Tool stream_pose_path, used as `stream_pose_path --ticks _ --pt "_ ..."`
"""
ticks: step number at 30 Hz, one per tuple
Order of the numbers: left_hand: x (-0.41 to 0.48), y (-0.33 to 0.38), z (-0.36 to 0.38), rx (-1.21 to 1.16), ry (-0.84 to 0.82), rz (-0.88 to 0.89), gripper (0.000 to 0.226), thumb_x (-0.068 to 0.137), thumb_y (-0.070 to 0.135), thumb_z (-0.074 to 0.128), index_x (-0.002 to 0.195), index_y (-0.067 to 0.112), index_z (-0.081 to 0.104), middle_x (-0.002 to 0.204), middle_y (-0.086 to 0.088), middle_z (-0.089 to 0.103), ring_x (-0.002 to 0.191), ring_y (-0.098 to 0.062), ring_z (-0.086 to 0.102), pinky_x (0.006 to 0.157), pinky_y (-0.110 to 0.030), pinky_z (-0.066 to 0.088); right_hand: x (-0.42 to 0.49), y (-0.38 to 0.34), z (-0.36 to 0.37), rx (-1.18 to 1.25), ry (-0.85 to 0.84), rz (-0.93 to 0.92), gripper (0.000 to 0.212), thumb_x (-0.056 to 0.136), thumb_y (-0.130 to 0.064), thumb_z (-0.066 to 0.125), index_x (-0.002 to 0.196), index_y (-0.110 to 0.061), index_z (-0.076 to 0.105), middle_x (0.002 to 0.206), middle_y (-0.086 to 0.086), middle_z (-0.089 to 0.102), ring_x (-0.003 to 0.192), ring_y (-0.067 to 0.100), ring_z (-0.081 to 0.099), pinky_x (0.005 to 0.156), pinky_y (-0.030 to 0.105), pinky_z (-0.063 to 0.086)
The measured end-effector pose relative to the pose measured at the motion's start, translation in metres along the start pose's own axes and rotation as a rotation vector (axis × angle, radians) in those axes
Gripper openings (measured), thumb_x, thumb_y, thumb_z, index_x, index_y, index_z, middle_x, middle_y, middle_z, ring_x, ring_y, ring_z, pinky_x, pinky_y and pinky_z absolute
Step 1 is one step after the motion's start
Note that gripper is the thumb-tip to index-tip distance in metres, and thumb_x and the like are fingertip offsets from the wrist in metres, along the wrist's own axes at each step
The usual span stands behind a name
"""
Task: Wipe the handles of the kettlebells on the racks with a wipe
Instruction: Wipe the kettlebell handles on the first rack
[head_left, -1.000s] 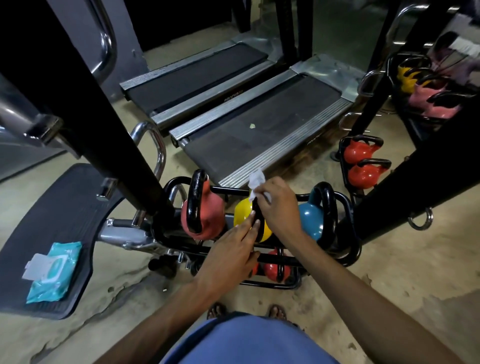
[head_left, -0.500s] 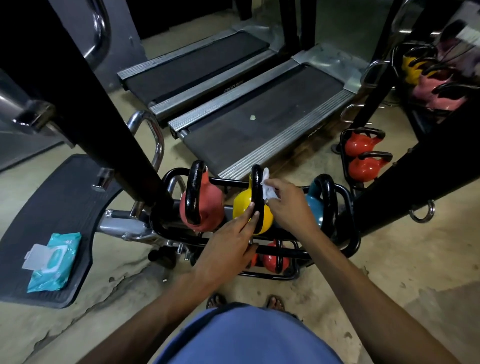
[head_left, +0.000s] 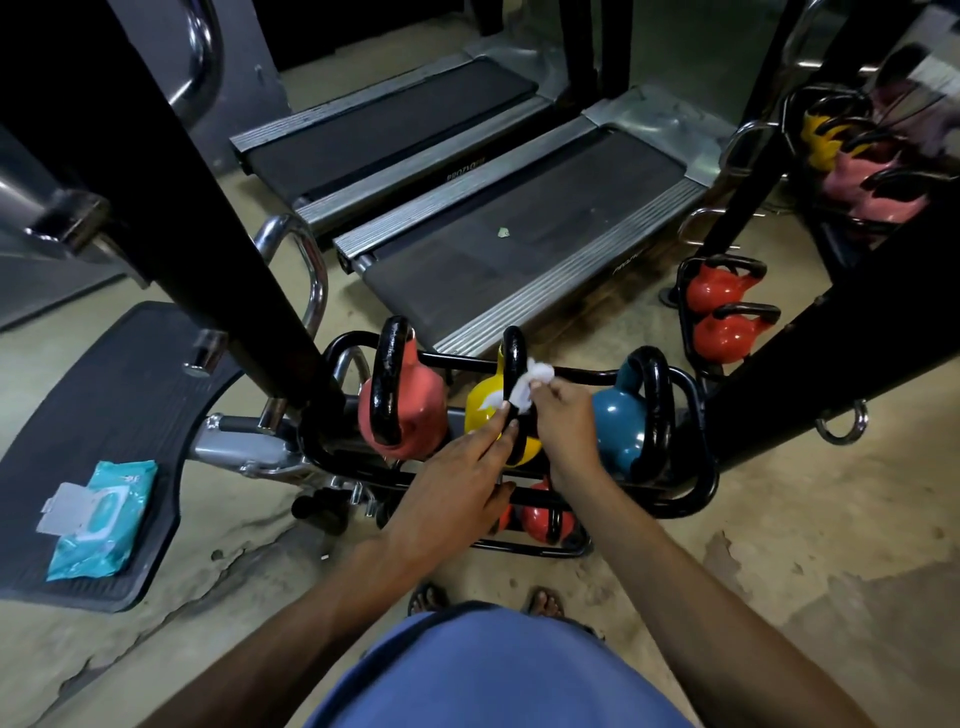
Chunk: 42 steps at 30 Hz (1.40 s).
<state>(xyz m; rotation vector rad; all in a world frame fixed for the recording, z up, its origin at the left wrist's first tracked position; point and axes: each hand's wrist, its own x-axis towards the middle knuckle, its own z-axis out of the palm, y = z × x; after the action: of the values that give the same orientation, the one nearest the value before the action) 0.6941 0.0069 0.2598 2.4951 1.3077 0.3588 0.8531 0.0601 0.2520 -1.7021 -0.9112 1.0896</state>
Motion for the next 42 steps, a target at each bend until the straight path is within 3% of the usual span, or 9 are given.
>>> stream_pose_path --ticks 5,9,16,20,25,29,34,37,42 --pt "0.002 0.001 -0.001 0.002 -0.001 -0.001 0.069 0.096 0.032 0.060 0.156 0.016 0.032 0.167 -0.001 0.017 0.132 -0.020 0.050 0.108 -0.032 0.045 0.029 -0.011 0.010 0.352 0.000 0.299 0.019 0.091 -0.016 0.058 0.087 -0.003 0.070 0.090 0.019 0.073 0.087 0.035 0.072 0.081 0.047 0.059" --pt "0.001 0.000 -0.001 0.012 -0.008 0.007 0.069 0.095 0.030 0.060 0.156 0.015 0.031 0.167 -0.001 0.017 0.133 -0.021 0.050 0.108 -0.033 0.044 0.022 -0.020 0.006 -0.121 0.064 -0.124 0.023 0.095 -0.033 0.061 0.084 -0.013 0.068 0.075 -0.002 0.066 0.068 0.013 0.059 0.064 0.035 0.048" --pt "0.001 0.003 0.008 0.006 0.020 -0.029 0.065 0.096 0.033 0.059 0.154 0.013 0.036 0.164 -0.004 0.025 0.127 -0.019 0.053 0.106 -0.030 0.046 0.020 -0.005 -0.004 -0.598 -0.016 -0.725 0.031 0.097 -0.024 0.059 0.124 -0.013 0.068 0.138 0.003 0.063 0.129 0.014 0.056 0.101 0.025 0.046" --pt "-0.002 0.004 0.007 0.021 0.013 -0.033 0.067 0.097 0.034 0.059 0.155 0.014 0.033 0.167 -0.002 0.016 0.130 -0.018 0.051 0.105 -0.029 0.044 0.064 -0.045 -0.003 -0.936 -0.323 -0.895 0.024 0.093 -0.030 0.049 0.089 -0.012 0.064 0.101 0.008 0.068 0.101 0.032 0.064 0.079 0.038 0.047" --pt "-0.008 0.008 0.001 -0.027 0.051 -0.006 0.054 0.091 0.023 0.064 0.143 0.015 0.052 0.160 0.000 0.036 0.126 -0.017 0.055 0.100 -0.024 0.045 0.061 -0.073 -0.007 -1.611 -0.679 -1.163 0.054 0.084 -0.045 0.019 0.090 -0.025 0.068 0.092 -0.002 0.070 0.101 0.021 0.064 0.118 0.056 0.022" --pt "-0.014 0.008 0.004 -0.036 0.014 0.026 0.061 0.089 0.020 0.064 0.148 0.013 0.047 0.162 -0.003 0.031 0.136 -0.019 0.047 0.109 -0.022 0.032 0.067 -0.093 -0.009 -1.561 -0.576 -1.161 0.060 0.087 -0.045 0.016 0.097 -0.023 0.070 0.098 0.000 0.071 0.105 0.026 0.065 0.115 0.053 0.029" --pt "-0.017 0.005 0.005 -0.057 -0.003 0.059 0.060 0.093 0.031 0.039 0.149 0.013 0.044 0.164 -0.001 0.028 0.134 -0.019 0.047 0.106 -0.026 0.041 0.049 -0.069 -0.022 -1.448 -0.802 -1.305 0.026 0.094 -0.038 0.044 0.091 -0.023 0.065 0.093 -0.001 0.067 0.097 0.025 0.063 0.109 0.049 0.037" --pt "-0.022 0.003 0.011 -0.079 -0.017 0.052 0.056 0.097 0.028 0.045 0.152 0.016 0.041 0.166 0.004 0.020 0.135 -0.017 0.047 0.105 -0.029 0.045 0.051 -0.075 -0.027 -1.368 -0.597 -1.300 0.044 0.094 -0.040 0.030 0.097 -0.018 0.068 0.100 0.003 0.067 0.099 0.028 0.061 0.100 0.044 0.043" --pt "-0.024 -0.003 0.009 -0.128 0.039 0.017 0.051 0.101 0.034 0.050 0.149 0.020 0.046 0.164 0.010 0.026 0.134 -0.011 0.049 0.104 -0.031 0.050 0.016 -0.009 -0.042 -0.933 -0.242 -1.210 0.022 0.099 -0.024 0.056 0.110 -0.010 0.070 0.112 0.005 0.062 0.102 0.025 0.058 0.074 0.032 0.048"
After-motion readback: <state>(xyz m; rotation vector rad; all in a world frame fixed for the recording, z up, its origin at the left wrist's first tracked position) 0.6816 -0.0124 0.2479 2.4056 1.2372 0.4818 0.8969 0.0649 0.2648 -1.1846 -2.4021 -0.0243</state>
